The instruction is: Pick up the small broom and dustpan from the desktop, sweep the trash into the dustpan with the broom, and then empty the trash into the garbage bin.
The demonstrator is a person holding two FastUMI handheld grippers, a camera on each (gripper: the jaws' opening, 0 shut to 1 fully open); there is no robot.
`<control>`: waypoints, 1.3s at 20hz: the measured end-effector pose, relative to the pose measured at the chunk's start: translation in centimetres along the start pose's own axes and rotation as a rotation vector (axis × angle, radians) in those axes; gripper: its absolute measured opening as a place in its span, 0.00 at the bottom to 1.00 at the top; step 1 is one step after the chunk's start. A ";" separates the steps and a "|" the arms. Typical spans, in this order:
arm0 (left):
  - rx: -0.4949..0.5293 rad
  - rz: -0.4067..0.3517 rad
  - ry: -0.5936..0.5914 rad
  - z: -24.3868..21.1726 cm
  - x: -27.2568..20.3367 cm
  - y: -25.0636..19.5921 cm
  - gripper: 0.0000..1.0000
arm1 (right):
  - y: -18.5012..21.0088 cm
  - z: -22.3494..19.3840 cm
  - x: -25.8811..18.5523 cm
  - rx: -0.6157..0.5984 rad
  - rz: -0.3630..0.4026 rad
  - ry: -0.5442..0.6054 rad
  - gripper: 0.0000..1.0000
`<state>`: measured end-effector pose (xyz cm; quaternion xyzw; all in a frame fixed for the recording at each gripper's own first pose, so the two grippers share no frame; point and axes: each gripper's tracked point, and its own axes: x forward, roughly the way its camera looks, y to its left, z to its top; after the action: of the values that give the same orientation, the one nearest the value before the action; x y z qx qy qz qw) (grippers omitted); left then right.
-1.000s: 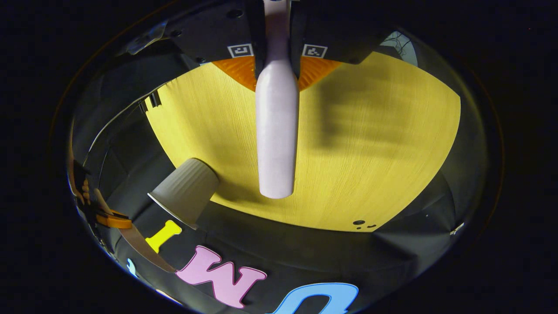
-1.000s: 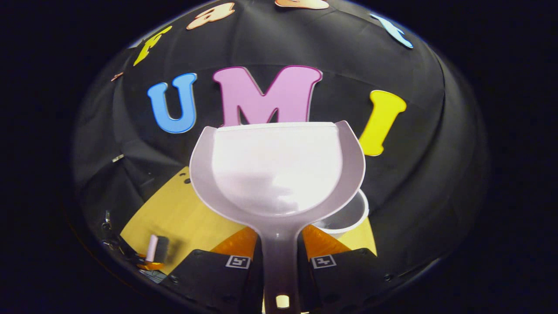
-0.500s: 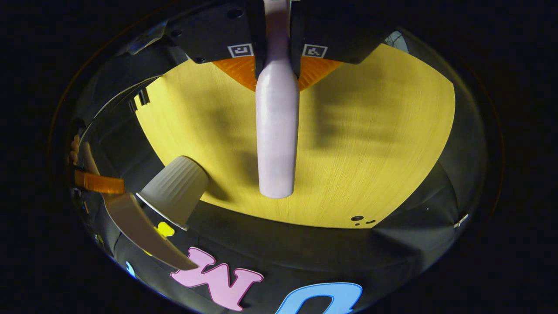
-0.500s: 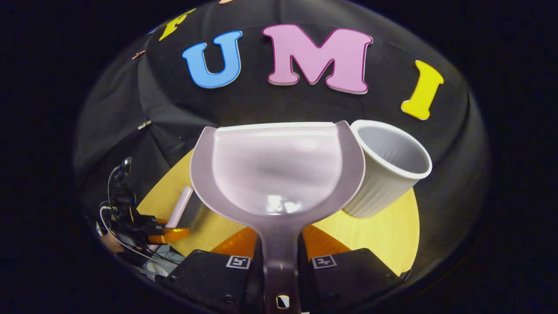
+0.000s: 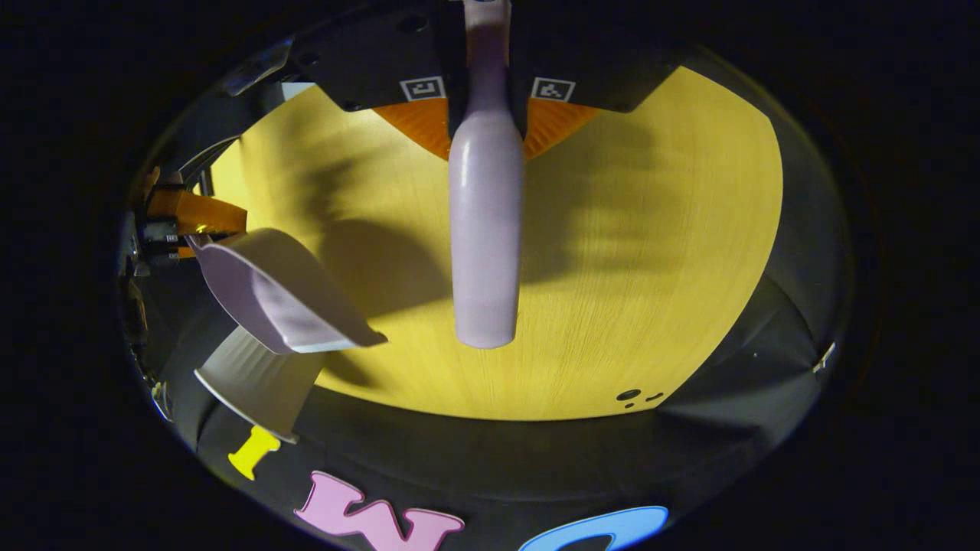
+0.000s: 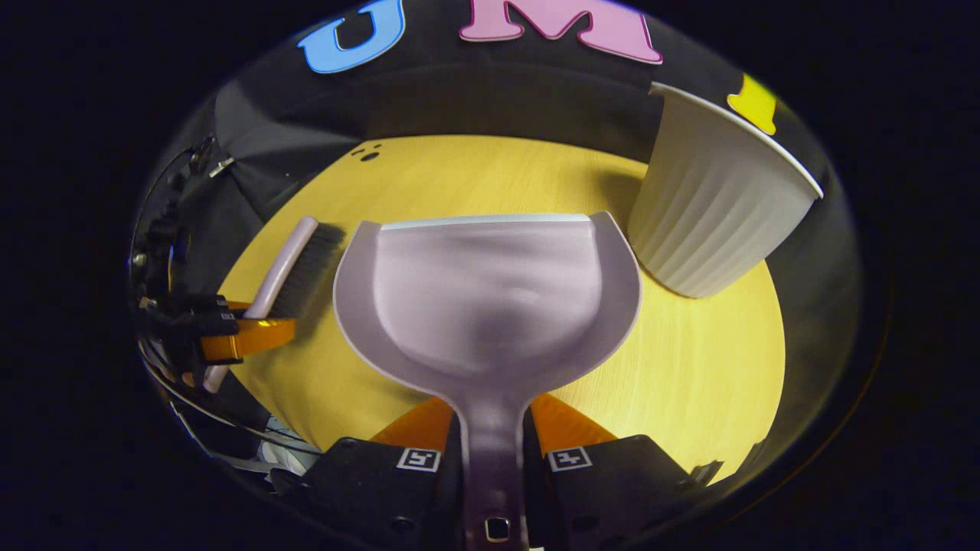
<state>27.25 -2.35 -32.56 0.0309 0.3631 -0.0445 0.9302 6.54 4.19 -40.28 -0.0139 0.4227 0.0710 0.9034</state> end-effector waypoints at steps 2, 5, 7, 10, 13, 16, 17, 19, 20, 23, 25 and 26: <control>0.051 0.065 0.043 0.3 1.2 0.8 0.27 | -0.8 -0.9 1.8 0.030 -0.008 0.040 0.36; 0.094 0.105 0.095 0.5 1.5 0.9 0.25 | -1.2 -1.3 3.0 0.062 -0.021 0.074 0.39; 0.090 0.107 0.125 0.3 1.4 0.9 0.26 | -1.2 -1.7 3.6 0.080 -0.024 0.094 0.39; 0.068 0.104 0.163 0.3 1.2 0.8 0.27 | -1.4 -1.9 4.0 0.072 -0.034 0.111 0.32; 0.086 0.101 0.181 0.0 1.0 0.6 0.28 | -1.1 -2.0 4.2 0.067 -0.024 0.123 0.37; 0.078 0.090 0.174 0.3 0.3 0.2 0.34 | -0.8 -1.9 4.3 0.082 -0.007 0.129 0.45; 0.068 0.087 0.165 0.3 0.0 0.1 0.35 | -0.4 -1.9 4.3 0.093 0.008 0.129 0.42; 0.047 0.069 0.135 0.4 -0.3 -0.4 0.67 | -0.4 -1.4 4.2 0.097 0.008 0.106 0.71; 0.036 0.054 0.122 0.6 -0.7 -0.6 0.83 | -0.6 -0.8 3.6 0.099 0.004 0.089 0.86; 0.033 0.022 0.036 1.9 -3.5 -1.2 0.95 | -0.8 0.4 1.6 0.121 -0.016 0.028 1.00; 0.038 0.026 -0.048 3.1 -6.0 -1.3 0.95 | -1.2 1.7 -0.1 0.129 -0.040 -0.040 1.00; 0.035 0.030 -0.107 3.8 -7.6 -1.3 0.95 | -1.4 2.4 -1.3 0.130 -0.053 -0.080 1.00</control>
<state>24.09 -3.57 -24.69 0.0501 0.3116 -0.0383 0.9481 7.72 2.83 -37.77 0.0362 0.3893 0.0199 0.9202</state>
